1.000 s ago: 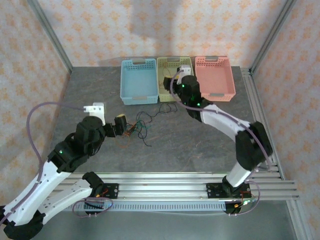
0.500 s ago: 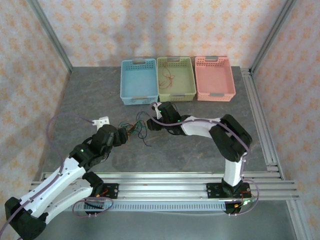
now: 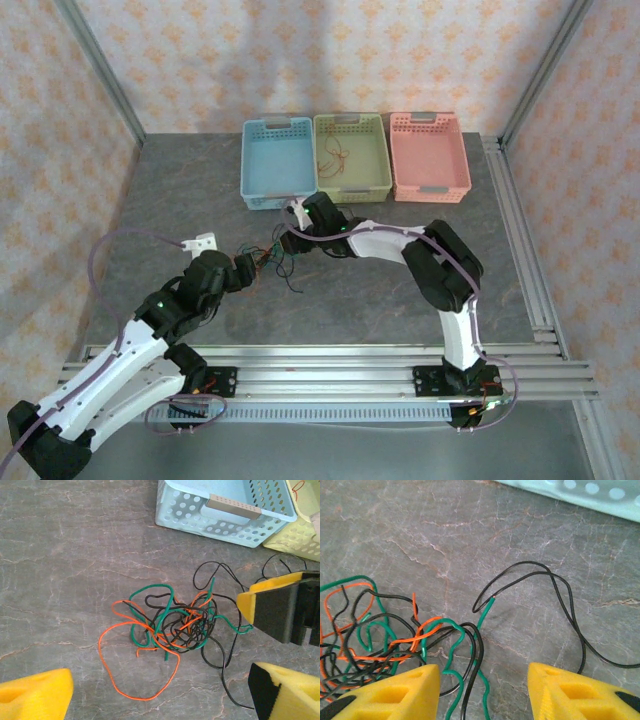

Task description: Untangle the cables

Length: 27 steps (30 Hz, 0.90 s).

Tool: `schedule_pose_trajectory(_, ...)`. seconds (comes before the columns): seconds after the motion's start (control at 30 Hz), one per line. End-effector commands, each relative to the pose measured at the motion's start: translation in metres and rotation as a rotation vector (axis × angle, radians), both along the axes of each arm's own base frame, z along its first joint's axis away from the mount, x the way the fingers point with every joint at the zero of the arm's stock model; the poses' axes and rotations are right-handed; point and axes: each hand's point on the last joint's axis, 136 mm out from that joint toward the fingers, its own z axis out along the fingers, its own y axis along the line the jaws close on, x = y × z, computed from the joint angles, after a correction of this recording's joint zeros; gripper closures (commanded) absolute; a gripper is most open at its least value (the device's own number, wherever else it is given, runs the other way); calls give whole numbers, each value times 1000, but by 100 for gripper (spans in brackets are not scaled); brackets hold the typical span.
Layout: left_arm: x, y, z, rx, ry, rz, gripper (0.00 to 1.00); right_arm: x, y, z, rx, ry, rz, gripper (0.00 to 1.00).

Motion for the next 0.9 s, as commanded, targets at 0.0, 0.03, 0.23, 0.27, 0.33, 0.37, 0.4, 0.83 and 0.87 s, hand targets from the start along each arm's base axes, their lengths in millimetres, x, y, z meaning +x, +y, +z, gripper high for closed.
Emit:
schedule_pose_trajectory(0.0,2,4,-3,6,-7,17,8,-5,4,-13,-33,20,39,53)
schedule_pose_trajectory(0.03,2,3,-2,4,-8,17,8,-6,5,-14,-32,27,44,53)
schedule_pose_trajectory(0.23,2,3,-3,5,-9,17,8,-13,11,-21,-37,45,82,58)
schedule_pose_trajectory(0.27,2,4,-3,6,-8,18,8,-13,12,-22,-38,43,84,60)
schedule_pose_trajectory(0.33,2,4,-4,9,-6,19,8,-12,13,-20,-29,34,86,69)
schedule_pose_trajectory(0.37,2,5,-3,10,-8,22,8,-11,14,-17,-23,29,89,74)
schedule_pose_trajectory(0.4,2,5,-4,8,-8,23,8,-11,15,-15,-17,23,91,80)
schedule_pose_trajectory(0.83,6,10,-17,15,6,60,9,-45,-25,105,126,-317,84,100)
schedule_pose_trajectory(0.87,7,9,-19,11,12,59,9,-50,-34,114,137,-348,75,100)
